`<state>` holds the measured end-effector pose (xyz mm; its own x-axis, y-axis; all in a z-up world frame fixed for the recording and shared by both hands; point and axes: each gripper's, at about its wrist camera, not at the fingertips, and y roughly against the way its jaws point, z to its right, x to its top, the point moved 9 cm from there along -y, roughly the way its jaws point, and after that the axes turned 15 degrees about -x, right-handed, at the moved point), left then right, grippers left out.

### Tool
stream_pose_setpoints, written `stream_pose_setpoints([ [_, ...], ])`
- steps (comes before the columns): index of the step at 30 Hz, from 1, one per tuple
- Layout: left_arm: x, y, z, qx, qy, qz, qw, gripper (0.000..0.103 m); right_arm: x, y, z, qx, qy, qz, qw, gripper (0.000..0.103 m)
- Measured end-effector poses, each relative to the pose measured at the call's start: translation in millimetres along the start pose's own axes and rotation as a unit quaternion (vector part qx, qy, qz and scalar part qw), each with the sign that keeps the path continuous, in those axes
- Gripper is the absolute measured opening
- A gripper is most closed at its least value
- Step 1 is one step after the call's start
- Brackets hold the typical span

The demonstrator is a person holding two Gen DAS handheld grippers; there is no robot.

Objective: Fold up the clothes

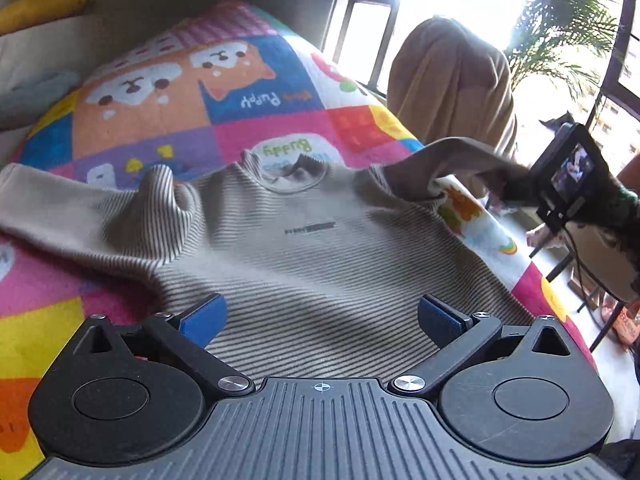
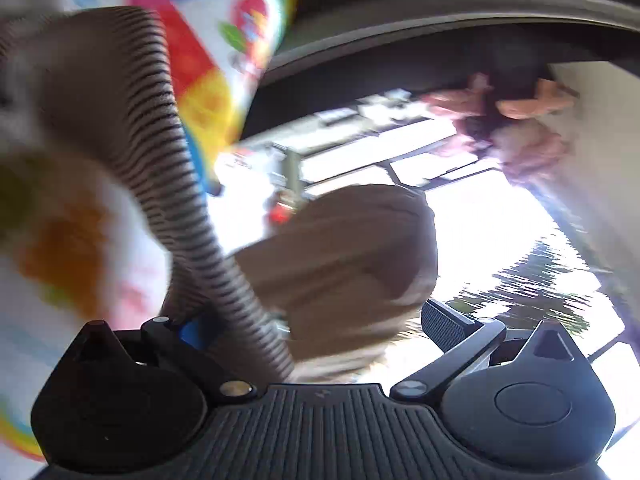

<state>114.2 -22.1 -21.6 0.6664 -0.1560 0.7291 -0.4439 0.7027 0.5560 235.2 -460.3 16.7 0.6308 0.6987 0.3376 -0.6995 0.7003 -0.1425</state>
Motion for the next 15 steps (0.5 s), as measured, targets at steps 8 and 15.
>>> stream_pose_setpoints([
  [8, -26.9, -26.4, -11.3, -0.006, 0.024, -0.032, 0.9992, 0.103, -88.0, -28.2, 35.6, 0.125, -0.166, -0.157, 0.965, 0.103],
  [15, -31.2, -25.1, -8.9, 0.006, 0.015, -0.036, 0.9992, 0.103, 11.3, 56.8, -10.4, 0.402, -0.321, -0.127, 0.848, 0.103],
])
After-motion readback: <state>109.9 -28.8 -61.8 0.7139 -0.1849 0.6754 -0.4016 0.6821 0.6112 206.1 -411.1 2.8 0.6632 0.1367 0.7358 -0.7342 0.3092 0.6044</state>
